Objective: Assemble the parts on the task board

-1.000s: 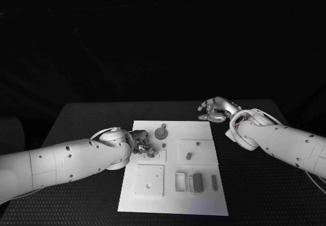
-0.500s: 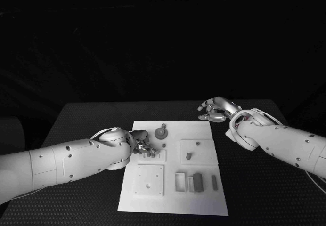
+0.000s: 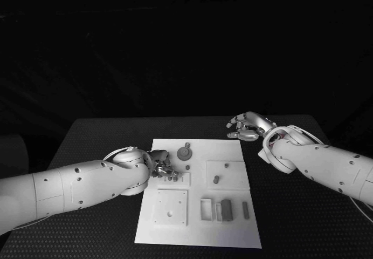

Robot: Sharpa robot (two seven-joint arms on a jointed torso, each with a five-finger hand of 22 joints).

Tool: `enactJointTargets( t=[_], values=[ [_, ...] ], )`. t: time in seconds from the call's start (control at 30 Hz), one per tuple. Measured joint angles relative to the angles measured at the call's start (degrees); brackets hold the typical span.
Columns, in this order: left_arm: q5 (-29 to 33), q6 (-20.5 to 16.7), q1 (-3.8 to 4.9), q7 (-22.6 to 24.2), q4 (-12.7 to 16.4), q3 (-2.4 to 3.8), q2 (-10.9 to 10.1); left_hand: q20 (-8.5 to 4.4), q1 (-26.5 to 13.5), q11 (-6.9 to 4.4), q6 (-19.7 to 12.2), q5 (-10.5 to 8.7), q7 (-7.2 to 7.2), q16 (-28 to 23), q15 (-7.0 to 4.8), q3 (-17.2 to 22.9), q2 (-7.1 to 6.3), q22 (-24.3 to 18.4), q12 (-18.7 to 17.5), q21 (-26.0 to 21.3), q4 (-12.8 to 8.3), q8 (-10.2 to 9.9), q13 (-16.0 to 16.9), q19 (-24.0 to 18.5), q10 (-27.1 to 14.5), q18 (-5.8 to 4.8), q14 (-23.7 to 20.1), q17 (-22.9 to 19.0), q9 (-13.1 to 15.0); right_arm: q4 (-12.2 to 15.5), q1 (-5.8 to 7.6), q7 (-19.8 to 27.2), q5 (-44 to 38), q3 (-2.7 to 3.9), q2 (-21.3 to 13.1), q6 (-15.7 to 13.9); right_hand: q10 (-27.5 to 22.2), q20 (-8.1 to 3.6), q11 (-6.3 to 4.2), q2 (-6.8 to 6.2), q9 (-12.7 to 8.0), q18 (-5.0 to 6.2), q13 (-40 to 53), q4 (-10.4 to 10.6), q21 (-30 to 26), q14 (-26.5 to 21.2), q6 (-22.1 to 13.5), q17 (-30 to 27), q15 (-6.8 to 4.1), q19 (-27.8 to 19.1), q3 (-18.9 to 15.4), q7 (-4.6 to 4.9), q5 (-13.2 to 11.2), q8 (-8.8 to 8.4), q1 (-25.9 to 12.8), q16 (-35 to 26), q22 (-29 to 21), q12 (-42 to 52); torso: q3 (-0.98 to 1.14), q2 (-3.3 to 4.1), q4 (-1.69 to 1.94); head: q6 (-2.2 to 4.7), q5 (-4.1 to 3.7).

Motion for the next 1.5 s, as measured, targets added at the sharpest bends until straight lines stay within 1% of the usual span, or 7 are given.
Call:
enactJointTargets(
  t=[0.27, 0.6, 0.8, 1.0, 1.1, 1.27, 1.5],
  values=[
    [5.3, 0.0, 0.12, 0.0, 0.9, 1.66, -1.4, 0.00, -1.4, 0.21, -0.5, -0.28, 0.11, 0.0, 0.08, -0.4, -2.72, -0.3, 0.0, 0.2, 3.3, 0.0, 0.1, 0.0, -0.2, 0.00, -0.1, 0.0, 0.4, -0.6, 0.00, 0.0, 0.0, 0.00, 0.1, 0.0, 0.0, 0.00, 0.00, 0.00, 0.0, 0.00, 0.0, 0.0, 0.0, 0.0, 0.0, 0.0, 0.00, 0.0, 0.0, 0.01, 0.0, 0.00, 0.0, 0.0, 0.0, 0.0, -0.03, -0.05, 0.02, 0.59, 0.05],
    [15.8, 0.1, 4.50, 0.6, 0.3, 3.39, -2.4, 1.25, 1.0, 3.55, -9.3, 0.12, 3.10, -4.4, 2.13, -2.2, -2.54, -1.7, -4.5, -2.7, 3.1, -3.6, -1.6, -5.5, -6.5, -0.08, -6.5, -1.9, -0.8, -1.0, 0.00, 0.0, 0.0, 0.00, 0.3, 0.0, -0.2, 0.00, 0.21, -0.23, 0.0, 0.00, -0.1, 0.0, 0.0, 0.0, -0.2, -0.1, 0.00, 0.0, 0.0, 0.09, 0.0, 0.00, -0.2, 0.0, 0.0, 0.0, -0.03, -0.04, 0.01, 1.53, 0.18],
    [22.7, 0.9, 7.79, 1.8, -3.8, 3.41, -2.8, 2.85, 5.0, 7.14, -16.2, 20.54, 6.75, -12.8, 8.12, -3.5, 1.92, -4.7, -13.7, -9.7, -6.4, -3.7, -6.6, -14.8, -16.0, -4.04, -15.9, -5.4, -0.8, -1.2, 0.00, 0.0, 0.0, 0.00, 0.2, 0.0, -0.2, 0.20, 0.21, -0.23, -0.1, 0.03, -0.2, 0.0, 0.0, 0.0, -0.2, -0.1, 0.00, -0.2, 0.0, 0.08, 0.4, 0.00, -0.2, 0.0, -0.1, 0.0, -0.04, -0.03, 0.02, 1.85, 0.20],
    [25.8, 3.1, 8.74, 2.5, -8.7, 3.41, -1.6, 3.08, 4.1, 7.96, -18.0, 32.41, 7.48, -16.0, 10.59, -1.6, 7.15, -6.0, -16.4, -11.9, -15.9, -1.3, -9.3, -16.6, -17.5, -4.03, -17.5, -6.1, -1.1, -1.3, 0.00, 0.0, 0.0, 0.00, 0.3, 0.0, -0.2, 0.20, 0.21, -0.23, -0.1, 0.04, -0.2, 0.0, 0.0, 0.0, -0.2, -0.1, 0.00, -0.2, 0.0, 0.07, 0.5, 0.00, -0.2, 0.0, -0.1, 0.0, -0.02, -0.02, 0.03, 2.03, 0.21],
    [26.5, 5.5, 9.03, 2.7, -11.7, 3.34, 0.0, 3.20, 4.2, 8.44, -18.7, 31.66, 7.87, -17.1, 11.70, 3.7, 7.30, -6.3, -17.3, -12.7, -17.3, -0.2, -10.1, -17.7, -18.9, -4.03, -18.6, -6.1, -1.7, -1.3, 0.00, 0.0, 0.0, 0.00, 0.3, 0.0, -0.2, 0.20, 0.21, -0.23, -0.1, 0.04, -0.2, 0.0, 0.0, 0.0, -0.2, -0.1, 0.00, -0.2, 0.0, 0.07, 0.7, 0.00, -0.2, 0.0, 0.0, 0.0, -0.02, 0.02, 0.02, 2.07, 0.21],
    [25.7, 9.0, 9.69, 2.7, -16.8, 3.39, 3.1, 3.27, -0.6, 8.66, -19.4, 10.89, 7.70, -17.3, 11.98, 1.0, 2.93, -6.2, -17.3, -12.7, -12.6, 2.0, -10.6, -17.8, -19.2, -4.03, -18.9, -5.5, -2.0, -1.4, 0.00, 0.0, 0.0, 0.00, 0.4, 0.1, -0.2, 0.20, 0.21, -0.23, -0.1, 0.04, -0.2, 0.0, 0.0, 0.0, -0.3, -0.2, 0.00, -0.2, 0.0, -0.03, 1.1, 0.00, -0.2, 0.0, 0.0, 0.0, -0.04, 0.05, -0.02, 2.08, 0.21],
    [19.8, 14.0, 9.72, 2.0, -23.0, 3.35, 7.3, 3.28, -4.9, 7.74, -18.8, -0.27, 7.17, -16.9, 11.43, -0.6, -2.33, -6.4, -16.6, -12.7, -5.1, 4.4, -10.8, -17.4, -18.3, -4.03, -18.4, -4.8, -2.3, -1.5, 0.00, 0.0, 0.0, 0.00, 0.7, 0.1, -0.2, 0.20, 0.21, -0.23, -0.2, 0.05, -0.3, 0.0, 0.0, 0.0, -0.3, -0.2, 0.00, -0.2, 0.0, -0.05, 1.6, 0.00, -0.2, 0.0, -0.1, 0.2, -0.04, 0.07, -0.06, 2.09, 0.30]
  ],
)
